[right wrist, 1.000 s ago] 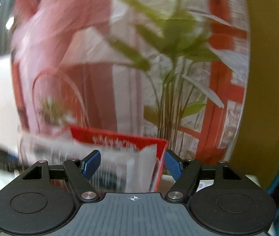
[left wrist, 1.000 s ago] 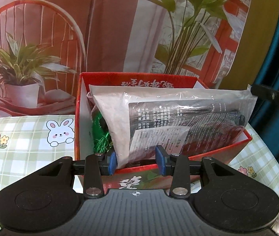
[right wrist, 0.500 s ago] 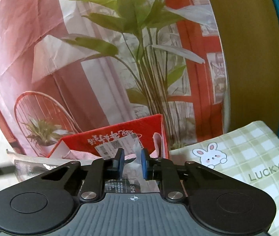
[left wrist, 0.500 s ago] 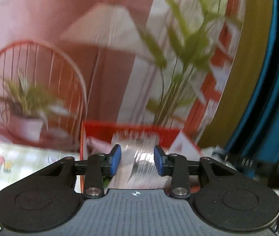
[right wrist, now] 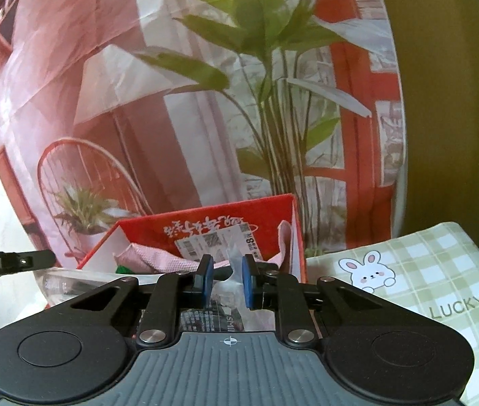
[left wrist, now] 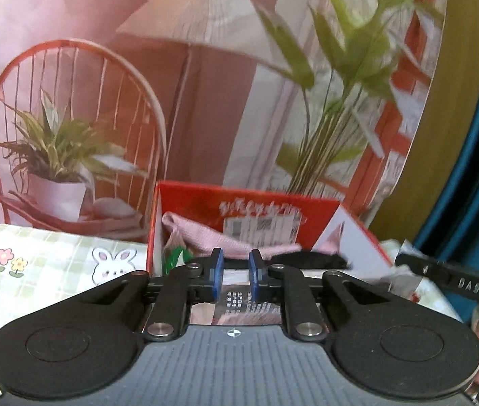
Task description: Organize soft objects
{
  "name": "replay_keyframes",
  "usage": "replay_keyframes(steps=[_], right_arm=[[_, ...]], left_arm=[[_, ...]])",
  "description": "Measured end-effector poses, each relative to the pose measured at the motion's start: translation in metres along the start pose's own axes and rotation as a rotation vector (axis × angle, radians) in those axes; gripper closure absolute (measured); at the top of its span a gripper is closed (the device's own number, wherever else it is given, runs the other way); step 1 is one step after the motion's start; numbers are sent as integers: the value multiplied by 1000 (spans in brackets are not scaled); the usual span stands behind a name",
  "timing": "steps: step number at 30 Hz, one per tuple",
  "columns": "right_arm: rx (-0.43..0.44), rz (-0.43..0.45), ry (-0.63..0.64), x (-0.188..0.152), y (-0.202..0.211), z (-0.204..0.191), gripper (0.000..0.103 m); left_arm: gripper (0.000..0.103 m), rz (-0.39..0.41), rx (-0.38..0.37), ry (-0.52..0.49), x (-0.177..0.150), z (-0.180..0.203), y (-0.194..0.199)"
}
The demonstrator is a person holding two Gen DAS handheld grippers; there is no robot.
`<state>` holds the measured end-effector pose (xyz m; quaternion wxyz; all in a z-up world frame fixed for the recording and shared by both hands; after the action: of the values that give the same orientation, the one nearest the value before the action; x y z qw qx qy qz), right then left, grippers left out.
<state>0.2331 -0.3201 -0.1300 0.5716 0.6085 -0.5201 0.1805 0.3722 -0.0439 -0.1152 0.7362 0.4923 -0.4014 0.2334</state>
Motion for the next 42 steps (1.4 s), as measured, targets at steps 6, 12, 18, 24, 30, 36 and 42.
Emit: replay_keyframes(steps=[6, 12, 18, 24, 30, 36, 42], right_arm=[[-45, -83, 33, -15, -17, -4, 87], [-45, -81, 104, -21, -17, -14, 87], [-51, -80, 108, -29, -17, -14, 82], [-69, -61, 131, -37, -16, -15, 77], [-75, -25, 139, -42, -15, -15, 76], [-94, 13, 168, -47, -15, -17, 76], [-110, 48, 189, -51, -14, -18, 74]], left_arm=[[86, -94, -9, -9, -28, -6, -15], [86, -93, 0, -53, -33, -3, -16], [86, -74, 6, -57, -37, -2, -13], [86, -53, 8, -51, -38, -2, -12], [86, -30, 6, -45, -40, -3, -11], [86, -16, -7, -46, -41, -5, -11], [86, -10, 0, -36, -43, -4, -10]])
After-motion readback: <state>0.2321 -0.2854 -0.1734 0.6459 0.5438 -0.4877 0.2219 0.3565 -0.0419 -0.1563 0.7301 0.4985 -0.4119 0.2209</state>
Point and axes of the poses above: each gripper's, at about its wrist camera, not at the fingertips, and y roughly against the way its jaws point, z to its right, x to its top, the point moved 4 cm from there along -y, roughly the way its jaws point
